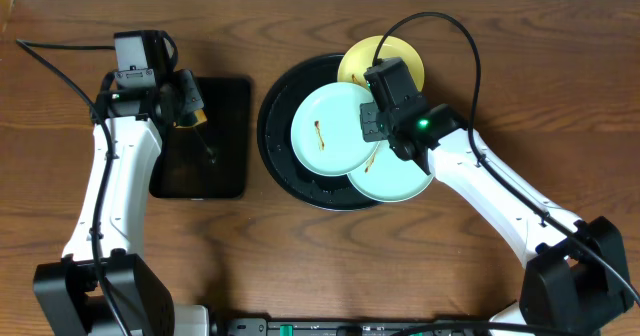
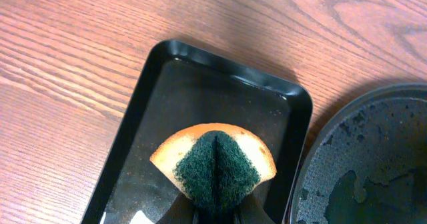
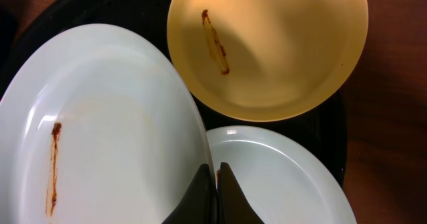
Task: Clean dirty plates on tray and stack at the side
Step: 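Lift the sponge with the left gripper out of the black tray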
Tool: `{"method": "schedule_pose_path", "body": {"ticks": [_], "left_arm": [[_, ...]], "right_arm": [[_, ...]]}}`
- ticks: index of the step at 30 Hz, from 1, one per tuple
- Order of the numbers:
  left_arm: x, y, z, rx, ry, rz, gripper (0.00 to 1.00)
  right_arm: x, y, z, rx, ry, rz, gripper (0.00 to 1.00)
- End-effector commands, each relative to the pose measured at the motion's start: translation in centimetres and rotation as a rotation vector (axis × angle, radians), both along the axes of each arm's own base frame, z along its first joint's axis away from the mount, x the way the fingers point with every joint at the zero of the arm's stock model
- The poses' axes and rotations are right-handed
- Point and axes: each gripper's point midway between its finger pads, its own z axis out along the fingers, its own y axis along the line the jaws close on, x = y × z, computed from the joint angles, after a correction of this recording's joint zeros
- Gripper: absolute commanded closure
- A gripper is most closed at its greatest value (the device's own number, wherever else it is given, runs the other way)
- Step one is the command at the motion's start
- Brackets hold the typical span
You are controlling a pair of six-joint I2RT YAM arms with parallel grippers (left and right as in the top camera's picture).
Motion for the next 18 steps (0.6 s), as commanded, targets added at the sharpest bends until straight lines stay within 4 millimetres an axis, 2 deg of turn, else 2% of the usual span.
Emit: {"method": "schedule_pose_path", "body": {"ticks": [1, 8, 12, 16, 18], "left_arm": [[0.1, -1.0, 0.0, -0.04, -0.004, -0.046, 0.92], [-0.4, -1.1, -0.1, -0.029, 0.013, -0.072, 0.92], [0.9, 1.2, 0.7, 0.091, -0.047, -0.013, 0.92], [1.5, 1.2, 1.5, 0.095, -0.086, -0.012, 0.92], [2.0, 1.6, 1.0, 0.104, -0.092, 0.003, 0.92]], "right_arm": [[0.2, -0.3, -0.1, -0.016, -0.005, 0.001, 0.99], [0.2, -0.3, -0.1, -0.016, -0.004, 0.001, 0.99], [0.2, -0.3, -0.1, -0.016, -0.004, 0.001, 0.99], [0.3, -0.3, -0.1, -0.015, -0.006, 0.001, 0.99], [0.3, -0.3, -0.1, -0.014, -0.007, 0.001, 0.99]]}}
